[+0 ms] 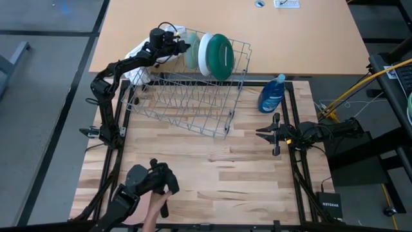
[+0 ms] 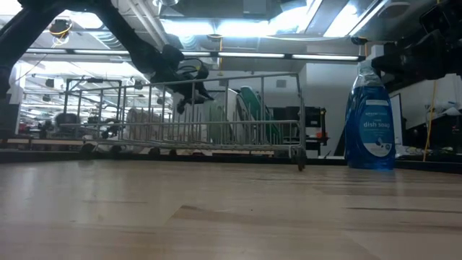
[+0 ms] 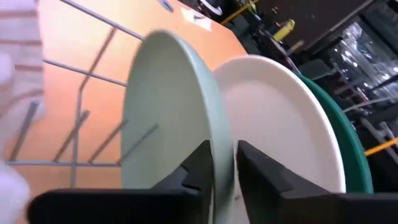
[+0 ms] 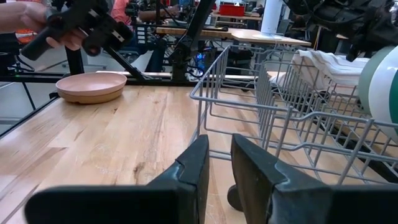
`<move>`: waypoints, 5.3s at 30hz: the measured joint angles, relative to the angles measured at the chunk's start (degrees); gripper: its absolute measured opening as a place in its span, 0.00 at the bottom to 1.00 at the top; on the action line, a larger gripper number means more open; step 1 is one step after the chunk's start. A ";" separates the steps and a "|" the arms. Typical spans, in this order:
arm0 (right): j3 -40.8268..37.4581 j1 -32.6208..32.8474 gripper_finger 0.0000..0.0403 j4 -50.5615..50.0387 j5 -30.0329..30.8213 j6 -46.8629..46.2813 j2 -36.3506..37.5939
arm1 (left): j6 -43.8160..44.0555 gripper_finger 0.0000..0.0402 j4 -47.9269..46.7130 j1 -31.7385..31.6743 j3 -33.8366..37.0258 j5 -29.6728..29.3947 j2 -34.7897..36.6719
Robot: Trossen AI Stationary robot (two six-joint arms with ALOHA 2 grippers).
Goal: Sort dishes
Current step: Put the light green plate into the dish rack, then put the light pink plate into the dish rack
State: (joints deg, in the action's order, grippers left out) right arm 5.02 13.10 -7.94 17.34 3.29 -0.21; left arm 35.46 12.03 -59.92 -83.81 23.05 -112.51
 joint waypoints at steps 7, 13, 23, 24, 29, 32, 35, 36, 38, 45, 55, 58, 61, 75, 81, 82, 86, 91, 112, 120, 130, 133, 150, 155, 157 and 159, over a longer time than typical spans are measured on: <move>0.00 0.00 0.18 0.06 0.00 -0.01 0.00 | -0.42 0.30 0.18 -0.31 0.00 -0.12 0.00; 0.00 -0.02 0.18 0.06 0.00 -0.02 0.00 | -3.19 0.32 0.07 -2.15 0.00 0.17 0.00; 0.00 -0.02 0.18 0.06 0.00 -0.02 -0.02 | -0.43 0.32 0.12 -5.25 0.00 6.43 0.02; 0.00 -0.02 0.18 0.06 0.00 -0.01 -0.02 | -0.42 0.32 0.25 -5.56 0.00 7.07 0.10; 0.00 -0.02 0.18 0.06 0.00 0.00 -0.02 | -4.65 0.32 1.02 -6.84 0.00 7.61 1.97; 0.00 0.00 0.18 0.06 0.00 0.00 -0.02 | -8.21 0.32 1.08 -7.47 -0.02 7.64 3.87; 0.00 -0.02 0.18 0.07 0.00 -0.01 -0.01 | -13.63 0.32 0.14 -7.58 -0.02 7.71 6.61; 0.00 -0.02 0.18 0.08 0.00 -0.01 -0.01 | -15.68 0.32 -0.09 -7.55 -0.03 8.20 7.61; 0.00 0.00 0.18 0.04 0.00 -0.02 -0.02 | -19.76 0.32 -2.25 -7.01 -0.04 9.83 9.94; 0.00 -0.02 0.18 0.06 0.00 -0.01 -0.02 | -38.49 0.32 -21.48 -1.81 -0.07 11.98 19.59; 0.00 0.00 0.18 0.07 0.00 -0.01 -0.02 | -49.30 0.32 -49.48 12.15 -0.07 10.55 31.38; 0.00 0.00 0.18 0.06 0.00 0.00 -0.01 | -49.32 0.32 -57.23 18.05 -0.07 8.13 33.60; 0.00 -0.02 0.18 0.06 0.00 0.00 -0.02 | -46.49 0.32 -65.99 25.15 -0.07 2.97 35.02; 0.00 -0.01 0.18 0.06 0.00 -0.01 -0.01 | -0.28 0.32 -84.41 64.94 -0.07 -20.92 35.43; 0.00 -0.02 0.18 0.07 0.00 0.00 0.00 | 23.51 0.32 -82.79 80.91 -0.07 -29.77 33.70; 0.00 -0.01 0.18 0.06 -0.01 -0.02 -0.02 | 27.40 0.32 -82.91 83.08 -0.07 -31.08 33.09; 0.00 -0.02 0.18 0.04 0.00 0.00 -0.02 | 42.91 0.32 -82.98 90.05 -0.07 -33.62 29.85; 0.00 0.00 0.18 0.05 -0.01 -0.01 -0.02 | 57.47 0.32 -83.07 96.11 -0.04 -33.67 24.36; 0.00 -0.02 0.18 0.07 0.00 0.00 -0.02 | 86.10 0.32 -71.96 105.83 -0.02 -21.53 6.37; 0.00 0.00 0.18 0.07 -0.01 0.00 -0.01 | 87.14 0.32 -70.58 106.16 -0.02 -21.35 3.18; 0.00 -0.01 0.18 0.07 -0.01 -0.01 -0.01 | 89.63 0.32 -71.60 106.44 -0.02 -21.94 2.99; 0.00 0.00 0.18 0.04 0.00 0.00 0.00 | 89.89 0.32 -71.38 106.72 -0.04 -21.94 2.33; 0.00 -0.02 0.18 0.06 0.00 -0.01 0.00 | 89.71 0.32 -71.28 106.75 -0.02 -20.85 -0.96; 0.00 0.00 0.18 0.06 0.00 -0.02 -0.01 | 88.11 0.32 -71.51 106.75 -0.02 -20.72 -0.96; 0.00 -0.02 0.18 0.04 0.00 -0.01 0.00 | 88.35 0.32 -71.75 106.75 -0.02 -20.70 -0.96; 0.00 -0.02 0.18 0.06 0.00 -0.01 0.00 | 88.54 0.32 -72.11 106.75 -0.02 -20.70 -0.96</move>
State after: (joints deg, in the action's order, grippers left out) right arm 5.02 13.08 -7.88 17.34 3.28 -0.21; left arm 124.00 -60.09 46.83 -83.83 2.35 -113.47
